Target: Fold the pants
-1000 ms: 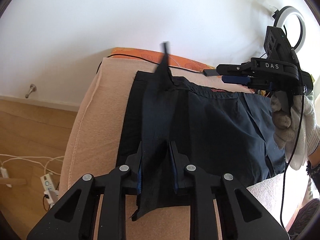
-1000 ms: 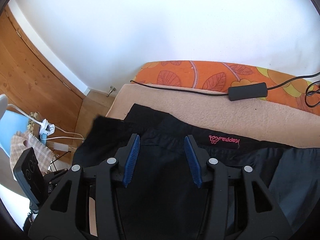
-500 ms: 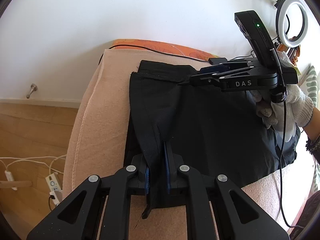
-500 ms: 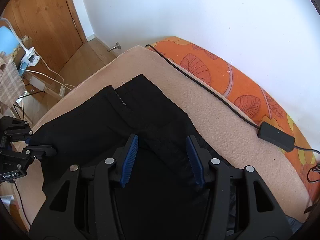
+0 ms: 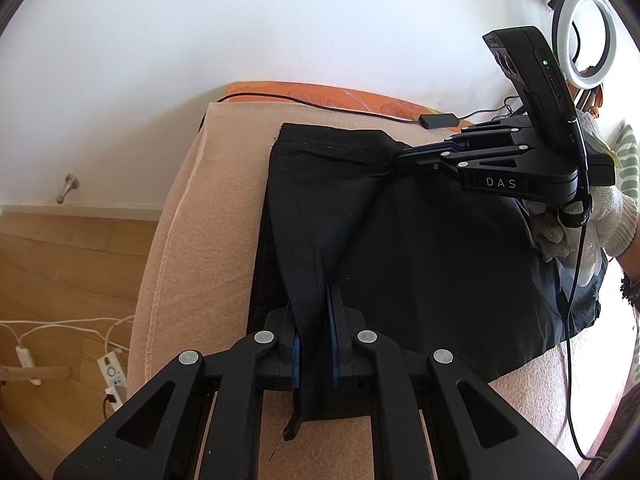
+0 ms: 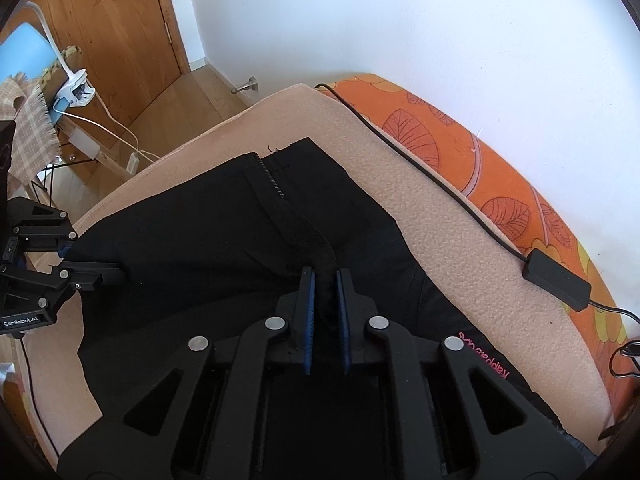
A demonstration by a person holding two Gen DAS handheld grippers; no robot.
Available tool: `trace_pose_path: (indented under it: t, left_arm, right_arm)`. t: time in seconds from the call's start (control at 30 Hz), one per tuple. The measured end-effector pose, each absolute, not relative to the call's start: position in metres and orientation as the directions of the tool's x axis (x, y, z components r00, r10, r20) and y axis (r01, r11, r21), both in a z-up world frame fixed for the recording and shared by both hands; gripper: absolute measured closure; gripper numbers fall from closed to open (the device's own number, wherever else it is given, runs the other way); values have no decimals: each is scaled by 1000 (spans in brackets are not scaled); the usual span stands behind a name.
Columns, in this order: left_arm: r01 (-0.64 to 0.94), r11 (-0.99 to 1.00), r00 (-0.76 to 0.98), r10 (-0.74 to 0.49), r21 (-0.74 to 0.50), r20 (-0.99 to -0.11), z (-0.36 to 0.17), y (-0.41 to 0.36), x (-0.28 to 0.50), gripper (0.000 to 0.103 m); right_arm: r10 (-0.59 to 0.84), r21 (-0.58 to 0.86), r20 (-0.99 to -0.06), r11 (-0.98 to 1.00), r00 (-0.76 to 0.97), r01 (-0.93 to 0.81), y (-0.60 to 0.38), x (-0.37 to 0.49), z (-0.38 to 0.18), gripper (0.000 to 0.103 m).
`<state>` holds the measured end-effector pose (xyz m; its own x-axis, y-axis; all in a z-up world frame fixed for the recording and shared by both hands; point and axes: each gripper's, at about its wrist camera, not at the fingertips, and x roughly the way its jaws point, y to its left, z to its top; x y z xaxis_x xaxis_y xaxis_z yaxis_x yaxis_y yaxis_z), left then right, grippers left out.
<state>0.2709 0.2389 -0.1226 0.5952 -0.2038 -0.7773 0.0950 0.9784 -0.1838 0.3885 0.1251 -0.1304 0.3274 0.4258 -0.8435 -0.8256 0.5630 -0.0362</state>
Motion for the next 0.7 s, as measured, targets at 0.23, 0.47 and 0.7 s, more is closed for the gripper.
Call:
trace_pose_path:
  t: [0.23, 0.47, 0.7]
  left_arm:
    - [111, 982, 617, -190, -154, -763, -107, 237, 284, 96]
    - [95, 989, 573, -149, -115, -806, -117, 236, 314, 96]
    - [78, 992, 548, -127, -101, -826, -122, 239, 310, 94]
  right_arm:
    - [413, -153, -793, 577, 448, -802, 123, 378, -107, 97]
    - [349, -203, -787, 632, 508, -748, 129, 403, -106, 98]
    - [319, -193, -807, 654, 498, -732, 132, 410, -126, 93]
